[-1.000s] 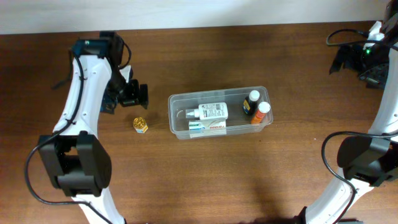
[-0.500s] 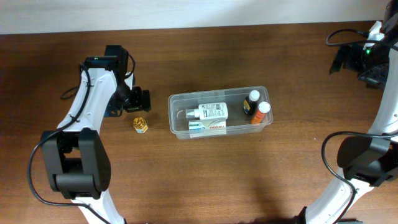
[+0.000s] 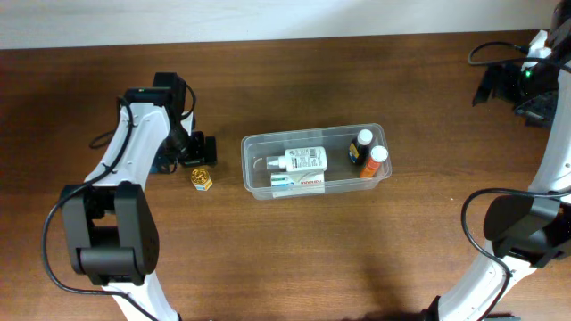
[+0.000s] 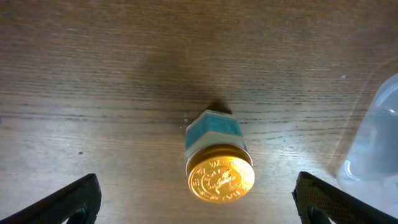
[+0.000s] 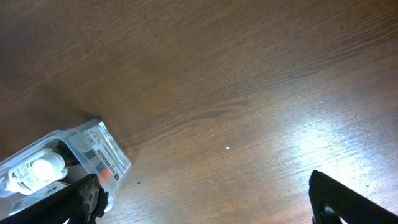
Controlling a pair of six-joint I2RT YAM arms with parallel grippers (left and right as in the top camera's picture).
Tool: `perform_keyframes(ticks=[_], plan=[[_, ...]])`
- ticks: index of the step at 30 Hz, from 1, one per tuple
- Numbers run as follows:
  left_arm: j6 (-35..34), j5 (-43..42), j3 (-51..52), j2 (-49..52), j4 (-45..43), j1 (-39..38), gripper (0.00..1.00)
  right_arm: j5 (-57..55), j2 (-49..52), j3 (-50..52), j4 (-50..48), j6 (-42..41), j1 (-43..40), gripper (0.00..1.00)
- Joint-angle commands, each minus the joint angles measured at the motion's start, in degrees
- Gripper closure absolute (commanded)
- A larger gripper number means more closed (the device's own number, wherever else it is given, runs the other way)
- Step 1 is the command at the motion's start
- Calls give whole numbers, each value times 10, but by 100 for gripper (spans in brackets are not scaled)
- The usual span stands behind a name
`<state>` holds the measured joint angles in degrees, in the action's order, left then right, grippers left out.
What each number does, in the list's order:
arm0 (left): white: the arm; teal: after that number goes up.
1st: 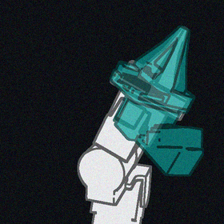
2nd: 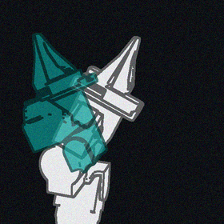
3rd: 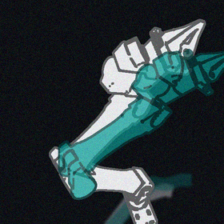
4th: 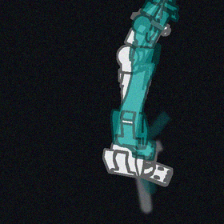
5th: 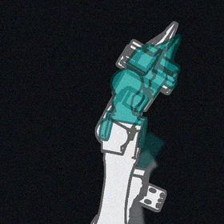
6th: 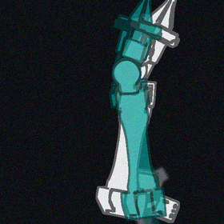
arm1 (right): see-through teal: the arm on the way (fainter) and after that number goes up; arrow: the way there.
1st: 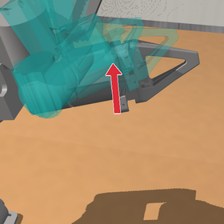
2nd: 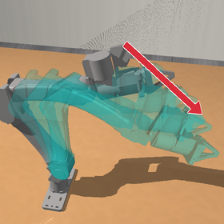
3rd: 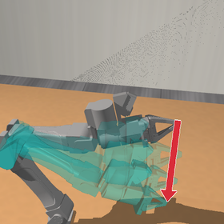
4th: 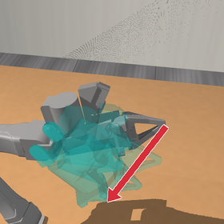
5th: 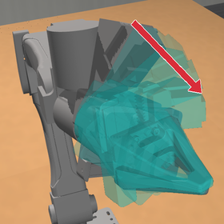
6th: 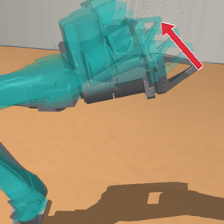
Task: Pack container
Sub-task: 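Lower the left gripper over the small gold-lidded jar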
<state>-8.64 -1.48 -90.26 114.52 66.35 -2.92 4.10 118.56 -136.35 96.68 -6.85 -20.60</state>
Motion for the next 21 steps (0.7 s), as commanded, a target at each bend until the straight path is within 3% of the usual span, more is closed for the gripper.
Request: perform_keyframes(ticks=[1,21], plan=[[10,4,12,-11,-13,3,1,-1,-11,2,0,2,-4,2],[37,4,14,69,-44,3,1,-1,-11,2,0,2,-4,2]])
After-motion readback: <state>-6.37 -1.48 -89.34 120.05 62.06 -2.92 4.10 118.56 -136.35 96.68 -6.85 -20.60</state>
